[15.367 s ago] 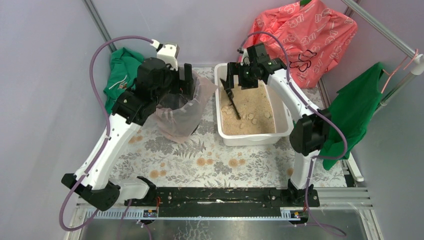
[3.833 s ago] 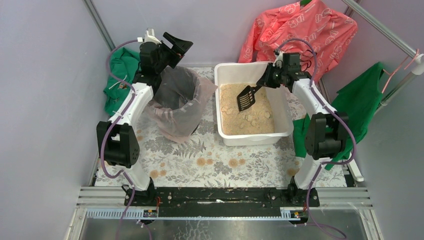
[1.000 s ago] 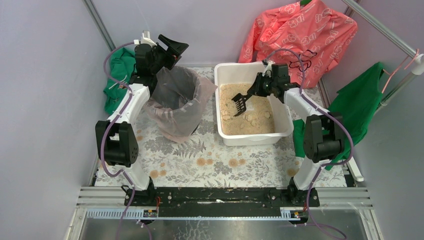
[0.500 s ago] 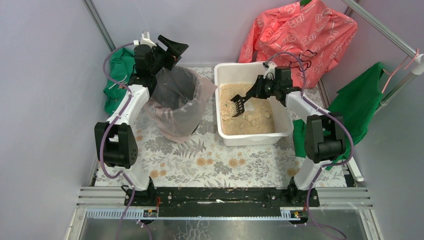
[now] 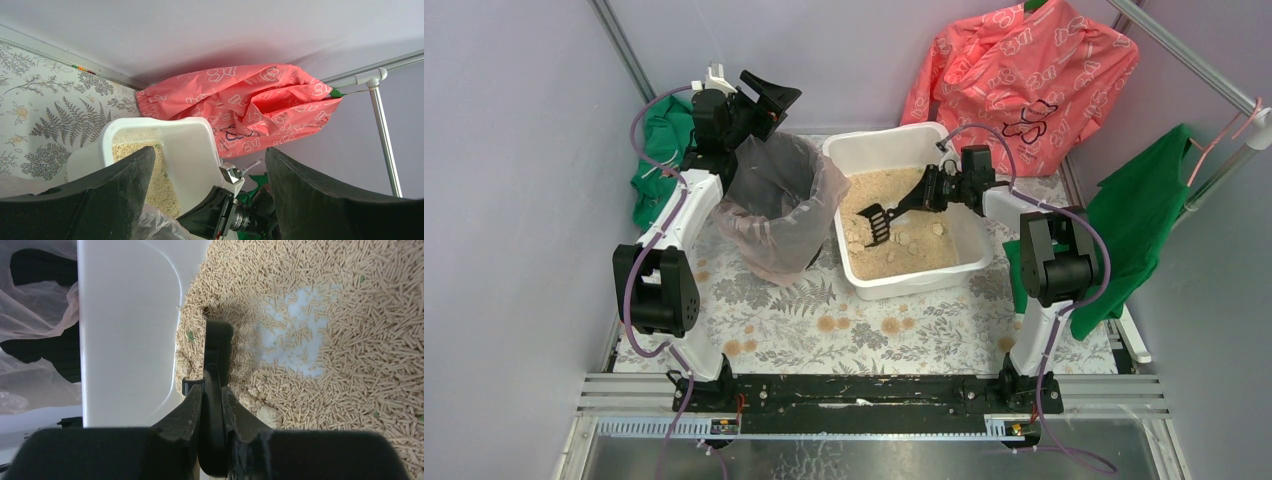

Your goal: Clean the litter box

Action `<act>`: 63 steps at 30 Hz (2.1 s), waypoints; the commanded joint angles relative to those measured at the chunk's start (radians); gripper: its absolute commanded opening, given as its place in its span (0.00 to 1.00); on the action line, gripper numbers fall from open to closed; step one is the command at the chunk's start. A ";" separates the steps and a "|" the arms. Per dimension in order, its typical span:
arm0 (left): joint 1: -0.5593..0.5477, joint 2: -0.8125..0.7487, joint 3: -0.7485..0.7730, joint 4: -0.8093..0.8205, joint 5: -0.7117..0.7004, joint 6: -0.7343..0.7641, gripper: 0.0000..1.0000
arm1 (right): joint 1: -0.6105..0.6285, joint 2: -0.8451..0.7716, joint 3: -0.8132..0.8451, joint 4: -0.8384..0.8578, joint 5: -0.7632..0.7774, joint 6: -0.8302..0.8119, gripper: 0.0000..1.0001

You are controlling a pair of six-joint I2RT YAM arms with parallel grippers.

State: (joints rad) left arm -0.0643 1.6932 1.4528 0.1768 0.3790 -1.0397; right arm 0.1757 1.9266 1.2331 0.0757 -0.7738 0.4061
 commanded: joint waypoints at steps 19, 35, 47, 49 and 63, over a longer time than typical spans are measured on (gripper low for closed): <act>0.012 -0.017 0.013 0.049 0.017 0.007 0.89 | -0.034 -0.029 0.028 -0.086 -0.130 0.101 0.00; 0.012 -0.022 -0.002 0.055 0.023 0.001 0.88 | -0.071 -0.057 0.031 -0.079 -0.105 0.089 0.00; 0.012 -0.011 -0.003 0.045 0.021 0.003 0.88 | -0.013 -0.057 0.210 -0.396 0.146 -0.200 0.00; 0.012 -0.006 0.007 0.041 0.024 0.004 0.88 | 0.015 -0.037 0.188 -0.377 0.131 -0.189 0.00; 0.015 -0.011 0.009 0.012 0.018 0.024 0.88 | 0.078 0.091 0.145 -0.223 -0.218 -0.019 0.00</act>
State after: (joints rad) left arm -0.0635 1.6932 1.4532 0.1635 0.3859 -1.0389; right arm 0.2192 1.9797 1.4090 -0.1787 -0.8101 0.3008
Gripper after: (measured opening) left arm 0.885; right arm 0.201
